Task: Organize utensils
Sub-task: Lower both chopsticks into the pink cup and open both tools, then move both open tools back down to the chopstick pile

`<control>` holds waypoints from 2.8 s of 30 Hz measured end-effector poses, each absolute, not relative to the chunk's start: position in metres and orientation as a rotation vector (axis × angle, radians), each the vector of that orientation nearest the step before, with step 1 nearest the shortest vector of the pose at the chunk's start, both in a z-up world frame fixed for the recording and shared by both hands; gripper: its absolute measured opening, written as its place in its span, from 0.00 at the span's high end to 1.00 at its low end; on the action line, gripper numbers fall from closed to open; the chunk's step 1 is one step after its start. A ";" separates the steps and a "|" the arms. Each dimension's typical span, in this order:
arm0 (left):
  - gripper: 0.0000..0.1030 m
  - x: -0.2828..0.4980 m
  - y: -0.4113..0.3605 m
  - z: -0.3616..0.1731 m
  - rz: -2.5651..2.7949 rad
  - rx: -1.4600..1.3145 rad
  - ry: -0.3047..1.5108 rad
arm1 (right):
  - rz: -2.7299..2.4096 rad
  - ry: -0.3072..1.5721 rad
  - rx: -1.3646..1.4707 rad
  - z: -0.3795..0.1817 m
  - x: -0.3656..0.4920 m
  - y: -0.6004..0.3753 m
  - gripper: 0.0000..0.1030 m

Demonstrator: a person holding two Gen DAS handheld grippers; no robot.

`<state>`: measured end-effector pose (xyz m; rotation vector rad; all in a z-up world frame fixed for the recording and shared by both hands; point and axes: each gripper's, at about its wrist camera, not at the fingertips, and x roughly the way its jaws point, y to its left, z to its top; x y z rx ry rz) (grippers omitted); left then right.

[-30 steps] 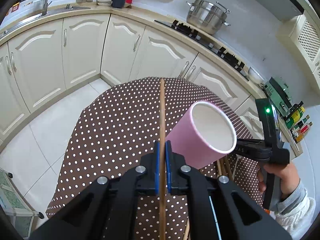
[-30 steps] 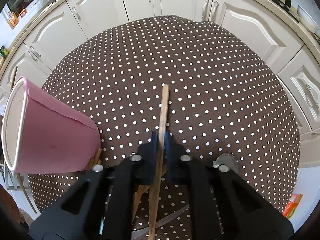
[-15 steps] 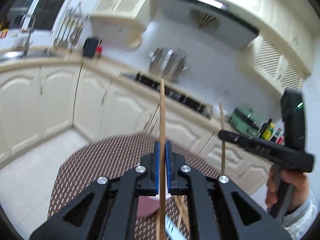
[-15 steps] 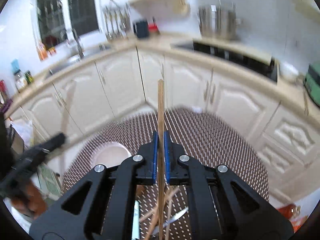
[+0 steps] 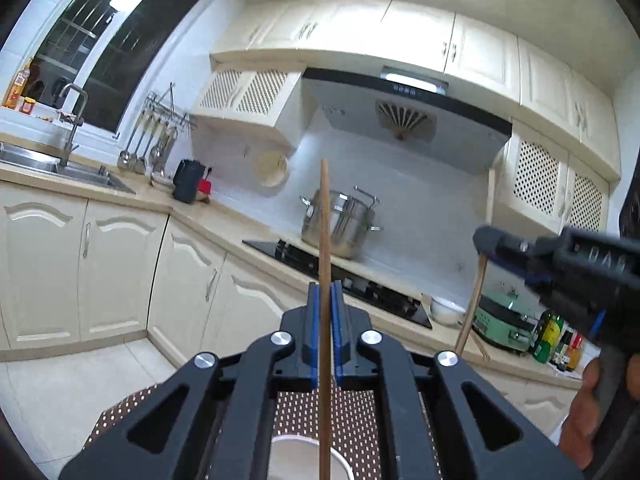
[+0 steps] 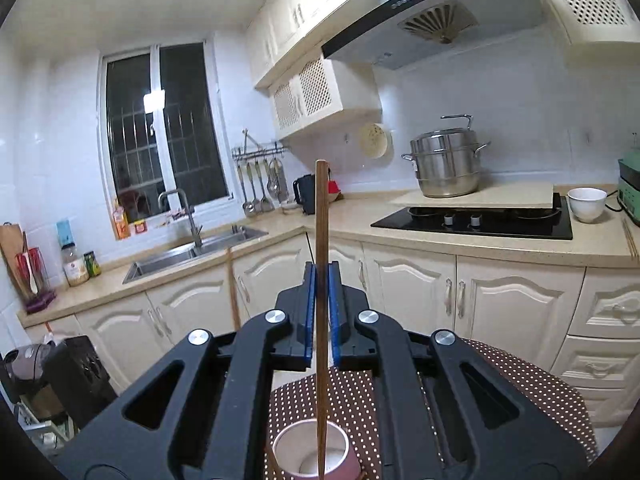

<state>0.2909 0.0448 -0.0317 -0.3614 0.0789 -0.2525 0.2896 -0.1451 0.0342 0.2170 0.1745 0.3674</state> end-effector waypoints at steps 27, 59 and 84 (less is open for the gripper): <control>0.92 0.282 0.045 -0.077 -0.221 -0.274 0.174 | 0.349 0.283 0.220 -0.031 0.283 -0.143 0.93; 0.26 0.206 0.086 -0.053 -0.249 -0.303 0.327 | 0.268 0.318 0.191 -0.023 0.223 -0.155 0.37; 0.67 0.232 -0.011 -0.174 -0.371 0.098 1.064 | 0.135 0.759 0.297 -0.148 0.187 -0.236 0.33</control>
